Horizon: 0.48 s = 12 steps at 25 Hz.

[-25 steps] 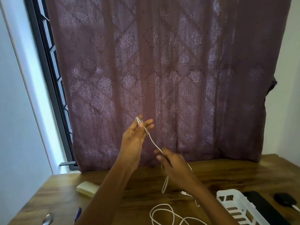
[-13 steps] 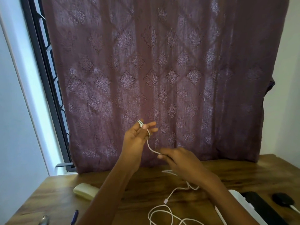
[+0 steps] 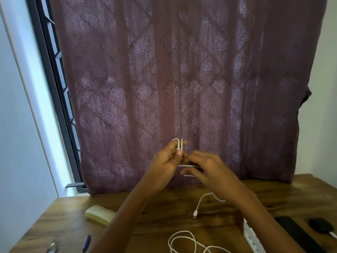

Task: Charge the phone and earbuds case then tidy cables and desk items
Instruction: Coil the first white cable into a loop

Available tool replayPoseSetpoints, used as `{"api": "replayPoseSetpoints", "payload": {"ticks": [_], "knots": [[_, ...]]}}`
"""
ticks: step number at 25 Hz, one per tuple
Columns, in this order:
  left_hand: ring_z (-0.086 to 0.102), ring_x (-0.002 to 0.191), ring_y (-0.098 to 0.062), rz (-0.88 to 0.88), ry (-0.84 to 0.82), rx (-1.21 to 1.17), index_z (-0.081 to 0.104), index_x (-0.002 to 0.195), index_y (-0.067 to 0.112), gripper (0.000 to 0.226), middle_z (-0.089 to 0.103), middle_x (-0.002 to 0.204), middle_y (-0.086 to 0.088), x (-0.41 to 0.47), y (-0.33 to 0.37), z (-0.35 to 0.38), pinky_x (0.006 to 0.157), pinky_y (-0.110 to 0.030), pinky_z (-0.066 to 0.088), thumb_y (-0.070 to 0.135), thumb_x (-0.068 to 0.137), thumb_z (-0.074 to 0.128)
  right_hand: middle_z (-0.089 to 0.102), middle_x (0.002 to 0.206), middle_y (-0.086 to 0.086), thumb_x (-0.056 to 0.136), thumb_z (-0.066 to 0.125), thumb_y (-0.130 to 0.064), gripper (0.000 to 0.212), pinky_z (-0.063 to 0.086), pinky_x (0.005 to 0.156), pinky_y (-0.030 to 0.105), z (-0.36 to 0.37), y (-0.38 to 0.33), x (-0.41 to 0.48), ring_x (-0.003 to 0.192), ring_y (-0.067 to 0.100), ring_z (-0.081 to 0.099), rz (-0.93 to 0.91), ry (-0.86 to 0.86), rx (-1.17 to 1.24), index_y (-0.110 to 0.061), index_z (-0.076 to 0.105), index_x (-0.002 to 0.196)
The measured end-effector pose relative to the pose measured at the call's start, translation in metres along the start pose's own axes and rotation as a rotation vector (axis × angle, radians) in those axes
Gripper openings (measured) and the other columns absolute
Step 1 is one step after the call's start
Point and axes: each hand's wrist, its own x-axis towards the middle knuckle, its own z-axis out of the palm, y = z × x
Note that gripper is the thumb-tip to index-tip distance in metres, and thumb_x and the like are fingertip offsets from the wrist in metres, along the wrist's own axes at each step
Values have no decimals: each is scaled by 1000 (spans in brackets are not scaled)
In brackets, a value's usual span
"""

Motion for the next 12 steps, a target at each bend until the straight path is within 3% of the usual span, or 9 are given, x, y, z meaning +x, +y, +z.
{"api": "replayPoseSetpoints", "payload": {"ticks": [4,6,9,12], "knots": [[63,88,-5,93,29,188,49,116,9,22,64,91,4,-3,7,4,80,-13,48,10,96,39,44,71,-23,83,65,-20,7,36,62,8,-10,-1,3,69,-9,48,4,-1,-23,-16,60,84],[62,87,-16,138,60,258,48,116,8,23,65,92,-7,-6,7,7,77,-22,49,15,97,37,46,66,-21,80,68,-25,13,37,59,11,-14,-2,4,65,-5,50,29,-17,-21,-19,57,82],[61,75,-22,161,80,352,48,112,12,21,64,84,-10,-9,1,8,69,-34,48,18,97,35,52,60,-9,74,73,-30,26,41,53,23,-25,-3,4,55,9,49,129,-25,23,-21,48,74],[49,56,-19,100,12,373,50,106,6,18,56,70,-15,-13,-1,8,54,-32,41,14,97,36,52,61,-10,74,73,-30,25,39,55,25,-35,-4,5,58,9,49,100,-79,-182,-21,50,70]]}}
